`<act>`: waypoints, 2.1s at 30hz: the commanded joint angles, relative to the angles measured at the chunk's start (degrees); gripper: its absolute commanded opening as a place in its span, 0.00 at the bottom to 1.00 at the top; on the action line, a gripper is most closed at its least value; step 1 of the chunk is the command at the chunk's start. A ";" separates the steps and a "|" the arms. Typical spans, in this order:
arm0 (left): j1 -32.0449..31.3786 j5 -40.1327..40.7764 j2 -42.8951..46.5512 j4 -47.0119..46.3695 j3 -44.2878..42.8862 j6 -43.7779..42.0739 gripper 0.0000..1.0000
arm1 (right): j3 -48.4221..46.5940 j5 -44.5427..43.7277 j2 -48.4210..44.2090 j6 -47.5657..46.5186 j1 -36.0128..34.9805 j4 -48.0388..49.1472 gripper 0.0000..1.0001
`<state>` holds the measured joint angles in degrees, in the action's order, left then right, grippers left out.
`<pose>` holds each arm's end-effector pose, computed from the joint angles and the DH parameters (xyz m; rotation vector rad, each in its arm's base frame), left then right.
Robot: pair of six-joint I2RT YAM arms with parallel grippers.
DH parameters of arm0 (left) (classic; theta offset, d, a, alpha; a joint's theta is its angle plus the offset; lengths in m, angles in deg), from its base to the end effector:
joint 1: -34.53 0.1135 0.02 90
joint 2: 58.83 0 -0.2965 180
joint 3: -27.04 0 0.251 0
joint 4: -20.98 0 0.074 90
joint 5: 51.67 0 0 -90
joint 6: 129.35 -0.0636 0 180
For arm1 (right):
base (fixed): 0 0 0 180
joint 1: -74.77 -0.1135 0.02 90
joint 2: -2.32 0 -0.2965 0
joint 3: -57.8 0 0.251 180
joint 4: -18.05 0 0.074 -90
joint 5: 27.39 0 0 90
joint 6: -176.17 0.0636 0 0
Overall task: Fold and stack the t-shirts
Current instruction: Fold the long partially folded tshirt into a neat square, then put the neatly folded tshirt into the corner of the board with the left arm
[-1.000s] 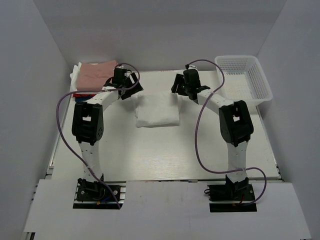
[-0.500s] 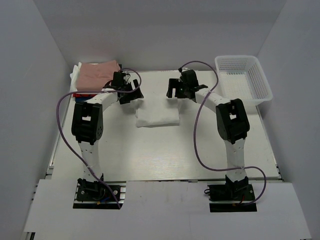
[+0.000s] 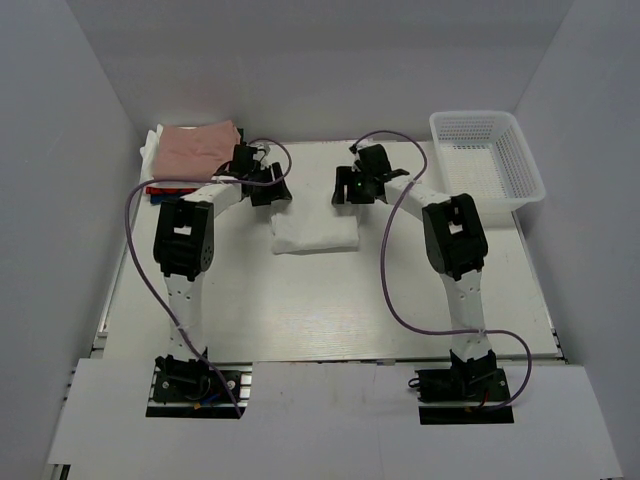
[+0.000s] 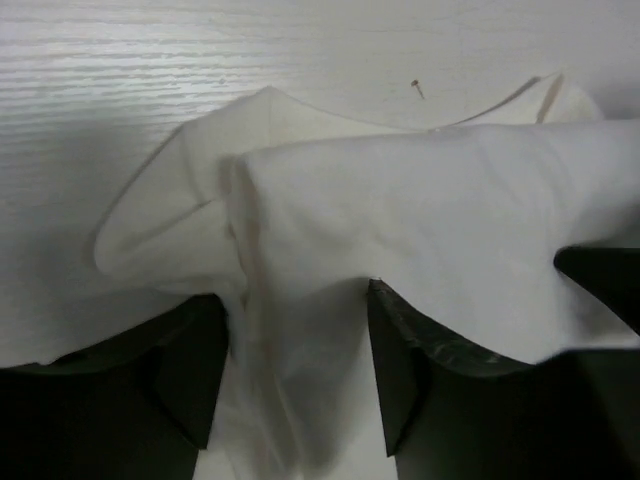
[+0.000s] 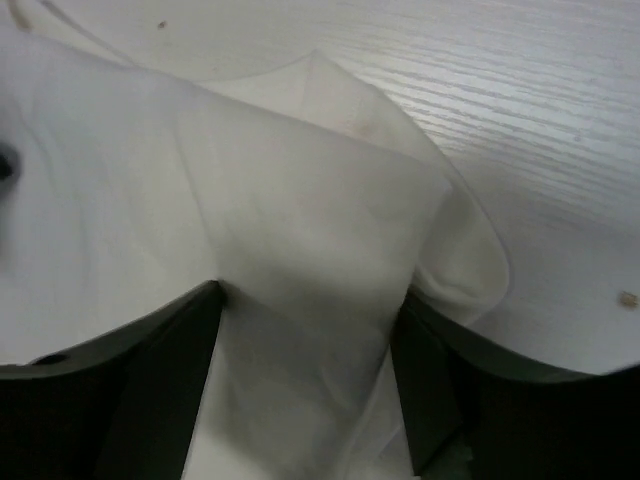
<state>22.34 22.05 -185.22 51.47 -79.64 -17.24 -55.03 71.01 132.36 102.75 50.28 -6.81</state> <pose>0.5032 -0.1269 0.1638 -0.0869 2.4942 -0.6067 0.4986 0.2373 0.1745 -0.2390 2.3431 0.5289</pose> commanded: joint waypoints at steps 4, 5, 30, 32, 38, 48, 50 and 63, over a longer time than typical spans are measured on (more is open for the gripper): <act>-0.38 -13.16 -2.90 -6.10 0.48 -4.52 0.33 | -1.11 12.68 1.63 0.73 0.23 2.49 0.10; 0.14 -14.21 -2.90 -7.34 0.49 -4.53 0.22 | 0.11 13.91 0.58 0.74 0.32 3.28 0.00; 4.63 -23.01 1.23 -23.52 9.54 1.27 0.00 | 17.10 28.34 -4.62 6.81 9.37 25.46 0.10; 4.63 -24.76 1.23 -24.05 9.54 0.74 0.00 | 15.69 27.81 -4.27 5.66 9.20 23.26 0.21; 4.63 -25.92 0.70 -19.66 5.69 -2.06 0.00 | 13.13 27.11 -6.37 3.73 9.29 19.91 0.91; 4.01 -11.96 5.89 -4.64 1.45 -7.69 1.00 | 20.50 19.46 -19.11 1.61 9.02 17.45 0.91; 3.49 -10.10 6.42 -1.12 0.75 -8.40 1.00 | 22.27 18.41 -21.65 1.61 8.94 17.27 0.91; 1.64 -20.82 1.77 3.10 3.03 -18.83 1.00 | 31.23 16.90 -27.56 1.18 9.11 14.10 0.91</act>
<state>24.90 4.68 -183.75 52.61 -76.80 -31.47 -24.45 87.49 107.25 105.16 59.33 7.46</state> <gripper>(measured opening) 0.990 0.907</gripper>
